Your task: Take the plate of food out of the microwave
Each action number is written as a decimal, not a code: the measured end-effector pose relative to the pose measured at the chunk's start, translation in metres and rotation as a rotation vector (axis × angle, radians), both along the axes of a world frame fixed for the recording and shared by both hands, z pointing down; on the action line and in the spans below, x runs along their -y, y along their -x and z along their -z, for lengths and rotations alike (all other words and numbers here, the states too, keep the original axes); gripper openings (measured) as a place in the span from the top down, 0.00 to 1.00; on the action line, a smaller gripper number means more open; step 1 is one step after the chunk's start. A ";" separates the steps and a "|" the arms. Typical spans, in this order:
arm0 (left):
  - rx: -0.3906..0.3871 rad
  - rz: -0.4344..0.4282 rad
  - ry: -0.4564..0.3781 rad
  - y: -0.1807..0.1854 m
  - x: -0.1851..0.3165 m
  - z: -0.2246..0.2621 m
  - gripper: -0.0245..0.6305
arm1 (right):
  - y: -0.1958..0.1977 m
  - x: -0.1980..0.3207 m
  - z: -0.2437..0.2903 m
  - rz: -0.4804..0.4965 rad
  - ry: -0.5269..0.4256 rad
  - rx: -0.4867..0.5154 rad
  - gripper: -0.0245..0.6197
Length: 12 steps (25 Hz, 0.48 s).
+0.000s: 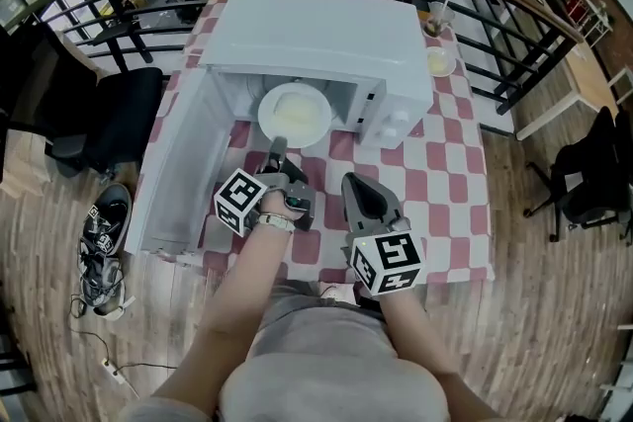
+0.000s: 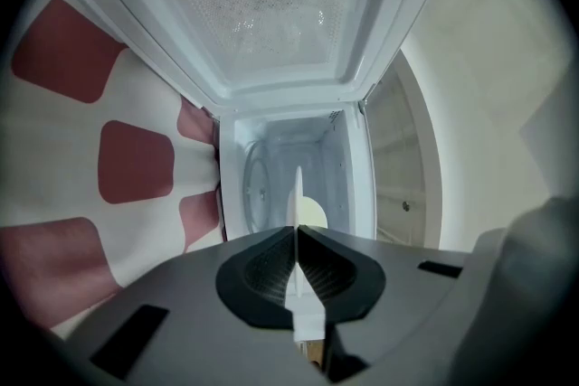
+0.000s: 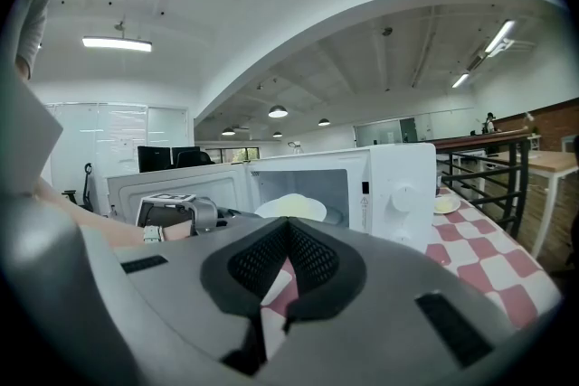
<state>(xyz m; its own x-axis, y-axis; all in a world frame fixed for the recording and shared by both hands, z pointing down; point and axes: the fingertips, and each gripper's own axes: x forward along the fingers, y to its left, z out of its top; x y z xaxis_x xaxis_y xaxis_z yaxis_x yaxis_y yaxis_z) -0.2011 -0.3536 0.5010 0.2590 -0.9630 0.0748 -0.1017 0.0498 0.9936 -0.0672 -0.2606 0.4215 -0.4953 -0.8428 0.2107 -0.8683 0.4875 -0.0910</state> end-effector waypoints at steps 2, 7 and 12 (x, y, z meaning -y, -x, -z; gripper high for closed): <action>-0.007 0.000 -0.010 -0.001 -0.006 0.004 0.94 | -0.001 -0.005 0.001 0.004 -0.006 0.003 0.92; -0.015 -0.007 -0.036 -0.004 -0.019 0.017 0.94 | 0.000 -0.015 0.008 0.010 -0.032 -0.007 0.92; -0.001 -0.032 -0.055 -0.008 -0.037 0.025 0.94 | 0.003 -0.025 0.018 0.007 -0.069 -0.024 0.92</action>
